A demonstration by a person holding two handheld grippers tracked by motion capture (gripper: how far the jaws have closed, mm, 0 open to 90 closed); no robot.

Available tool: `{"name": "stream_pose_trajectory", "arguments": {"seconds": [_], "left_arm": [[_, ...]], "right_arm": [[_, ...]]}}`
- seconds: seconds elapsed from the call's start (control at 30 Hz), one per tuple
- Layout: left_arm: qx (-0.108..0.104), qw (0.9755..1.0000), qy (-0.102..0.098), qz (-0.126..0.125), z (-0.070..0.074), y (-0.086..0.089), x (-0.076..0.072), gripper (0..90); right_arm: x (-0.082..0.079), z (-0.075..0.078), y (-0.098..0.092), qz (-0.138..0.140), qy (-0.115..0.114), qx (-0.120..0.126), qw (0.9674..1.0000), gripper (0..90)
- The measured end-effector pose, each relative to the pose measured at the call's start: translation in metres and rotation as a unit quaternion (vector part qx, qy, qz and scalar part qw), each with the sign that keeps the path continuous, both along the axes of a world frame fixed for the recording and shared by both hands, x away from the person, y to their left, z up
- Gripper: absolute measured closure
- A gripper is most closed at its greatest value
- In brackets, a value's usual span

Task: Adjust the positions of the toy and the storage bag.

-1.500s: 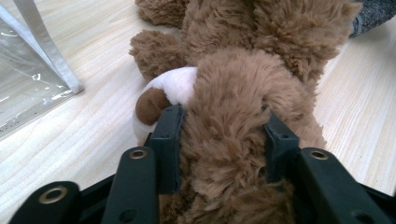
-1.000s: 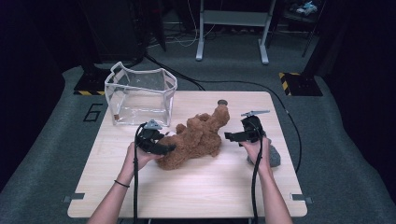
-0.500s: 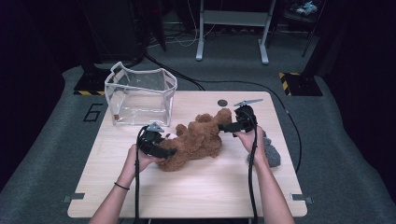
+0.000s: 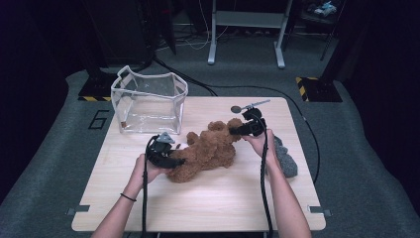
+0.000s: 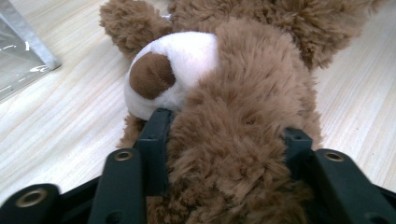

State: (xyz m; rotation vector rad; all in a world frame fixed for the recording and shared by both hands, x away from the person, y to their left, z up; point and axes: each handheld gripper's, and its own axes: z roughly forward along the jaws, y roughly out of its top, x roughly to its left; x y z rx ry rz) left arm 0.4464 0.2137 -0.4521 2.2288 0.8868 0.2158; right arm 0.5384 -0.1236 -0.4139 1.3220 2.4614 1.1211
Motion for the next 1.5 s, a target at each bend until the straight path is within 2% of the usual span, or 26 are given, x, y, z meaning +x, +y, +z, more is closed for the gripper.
{"name": "stream_pose_trajectory", "arguments": {"seconds": [0.1, 0.2, 0.23, 0.27, 0.3, 0.33, 0.37, 0.4, 0.47, 0.6, 0.67, 0.77, 0.83, 0.87, 0.97, 1.03, 1.07, 1.2, 1.27, 1.47, 1.5], "left_arm": [[-0.007, 1.0, -0.003, -0.001, -0.001, 0.002, -0.001, 56.2], [-0.004, 0.9997, -0.024, -0.003, 0.0, 0.003, -0.003, 60.7], [-0.006, 0.9995, -0.03, -0.005, 0.0, 0.003, -0.003, 61.5], [-0.007, 0.9993, -0.036, -0.005, 0.001, 0.003, -0.003, 62.7], [-0.005, 0.9993, -0.037, -0.006, 0.001, 0.004, -0.003, 62.7], [-0.006, 0.9991, -0.043, -0.004, 0.002, 0.004, -0.003, 63.3], [-0.007, 0.9988, -0.048, -0.009, 0.004, 0.005, -0.002, 63.6], [-0.004, 0.9984, -0.056, -0.008, 0.005, 0.005, -0.001, 63.6], [0.004, 0.9976, -0.068, -0.01, 0.008, 0.005, -0.001, 63.9], [0.006, 0.9969, -0.078, -0.014, 0.014, 0.008, 0.001, 64.5], [0.007, 0.9966, -0.081, -0.013, 0.016, 0.01, 0.002, 64.7], [0.011, 0.9964, -0.081, -0.02, 0.019, 0.015, 0.003, 65.1], [0.012, 0.9958, -0.088, -0.021, 0.022, 0.018, 0.003, 65.3], [0.006, 0.9954, -0.093, -0.023, 0.025, 0.021, 0.002, 65.4], [0.0, 0.9949, -0.098, -0.026, 0.027, 0.025, 0.002, 65.4], [0.0, 0.9945, -0.101, -0.026, 0.029, 0.027, 0.002, 65.4], [0.007, 0.9939, -0.105, -0.032, 0.03, 0.029, 0.002, 65.4], [0.015, 0.9943, -0.098, -0.041, 0.031, 0.036, 0.003, 65.5], [0.02, 0.9943, -0.096, -0.043, 0.03, 0.04, 0.003, 65.5], [0.042, 0.9951, -0.078, -0.044, 0.025, 0.049, 0.006, 65.8], [0.046, 0.9947, -0.081, -0.044, 0.023, 0.05, 0.006, 65.7]], "right_arm": [[-0.004, -0.002, 0.004, 0.005, -0.011, -0.013, 0.9998, 67.2], [-0.01, -0.001, 0.004, -0.002, -0.019, -0.007, 0.9998, 69.5], [-0.012, 0.0, 0.002, 0.0, -0.031, -0.007, 0.9995, 69.9], [-0.019, 0.003, 0.0, 0.0, -0.052, -0.001, 0.9986, 70.4], [-0.019, 0.003, 0.0, 0.0, -0.052, -0.001, 0.9986, 70.4], [-0.025, 0.006, -0.003, -0.002, -0.062, 0.011, 0.998, 70.6], [-0.029, 0.009, -0.004, 0.0, -0.07, 0.01, 0.9975, 70.7], [-0.029, 0.009, -0.004, 0.0, -0.07, 0.01, 0.9975, 70.7], [-0.036, 0.014, -0.005, 0.001, -0.084, 0.016, 0.9963, 70.8], [-0.051, 0.022, -0.006, 0.001, -0.103, 0.025, 0.9944, 71.0], [-0.054, 0.023, -0.006, -0.002, -0.1, 0.029, 0.9946, 70.9], [-0.062, 0.025, -0.004, 0.002, -0.109, 0.032, 0.9935, 71.0], [-0.069, 0.028, -0.002, 0.004, -0.117, 0.036, 0.9925, 71.0], [-0.076, 0.032, 0.0, 0.002, -0.129, 0.042, 0.9908, 71.1], [-0.082, 0.036, 0.001, 0.007, -0.14, 0.046, 0.989, 71.2], [-0.091, 0.042, 0.006, 0.013, -0.15, 0.048, 0.9874, 71.2], [-0.091, 0.042, 0.006, 0.013, -0.15, 0.048, 0.9874, 71.2], [-0.1, 0.044, 0.013, 0.024, -0.154, 0.044, 0.9867, 71.2], [-0.104, 0.044, 0.017, 0.03, -0.153, 0.051, 0.9865, 71.3], [-0.115, 0.038, 0.034, 0.047, -0.144, 0.045, 0.9874, 71.4], [-0.117, 0.036, 0.036, 0.046, -0.139, 0.046, 0.9881, 71.4]]}}
